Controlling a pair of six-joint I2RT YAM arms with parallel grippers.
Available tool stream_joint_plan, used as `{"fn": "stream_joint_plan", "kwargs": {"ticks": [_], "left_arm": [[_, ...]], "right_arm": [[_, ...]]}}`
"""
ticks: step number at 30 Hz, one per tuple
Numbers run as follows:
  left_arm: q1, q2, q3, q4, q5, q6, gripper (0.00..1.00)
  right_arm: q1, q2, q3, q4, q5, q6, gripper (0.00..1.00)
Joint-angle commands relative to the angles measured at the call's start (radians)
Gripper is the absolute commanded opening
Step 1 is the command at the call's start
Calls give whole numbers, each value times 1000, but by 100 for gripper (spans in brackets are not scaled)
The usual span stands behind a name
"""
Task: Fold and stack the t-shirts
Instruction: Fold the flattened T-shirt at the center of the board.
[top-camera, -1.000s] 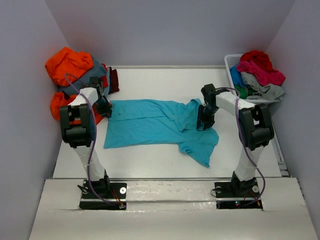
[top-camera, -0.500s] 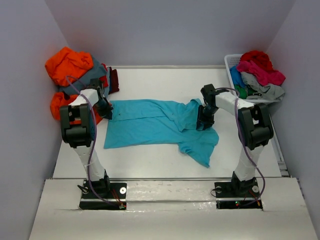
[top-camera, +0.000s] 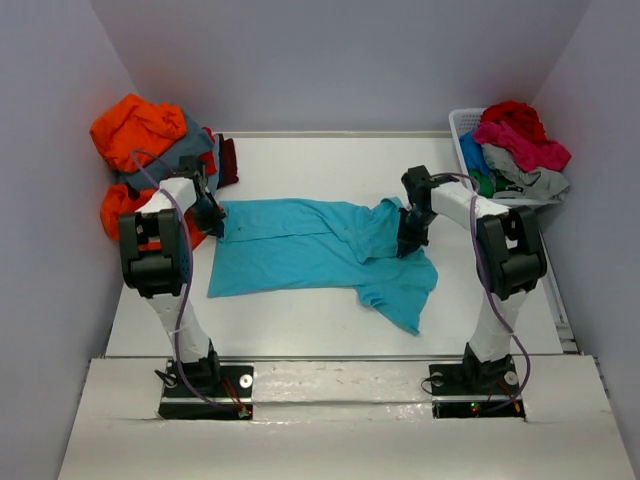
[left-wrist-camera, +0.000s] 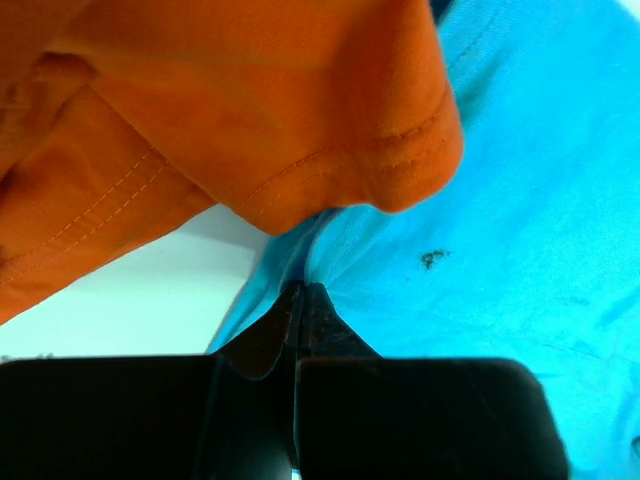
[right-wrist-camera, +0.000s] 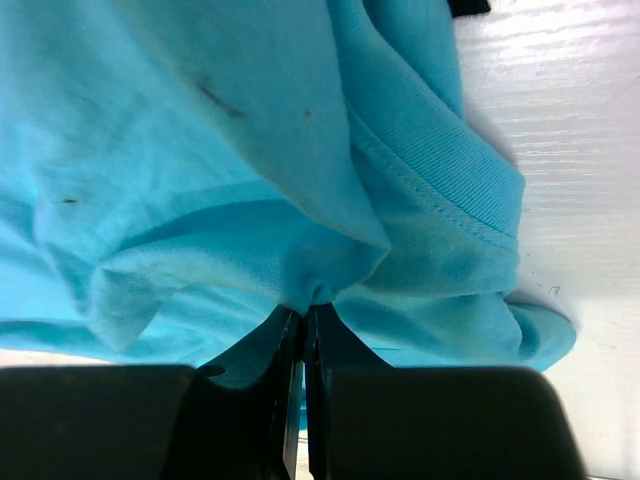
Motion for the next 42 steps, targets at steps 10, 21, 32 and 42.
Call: {"fn": "stream_joint_plan", "kwargs": {"ticks": [10, 21, 32, 42], "left_arm": [[-44, -202, 2, -7, -55, 40, 6], [-75, -286, 5, -39, -129, 52, 6], [-75, -352, 13, -51, -141, 42, 6], [-75, -383, 63, -56, -171, 32, 6]], "right_arm": [[9, -36, 426, -152, 112, -16, 7], [9, -13, 664, -215, 152, -41, 7], [9, -1, 799, -259, 200, -53, 7], [9, -42, 797, -247, 221, -45, 7]]}}
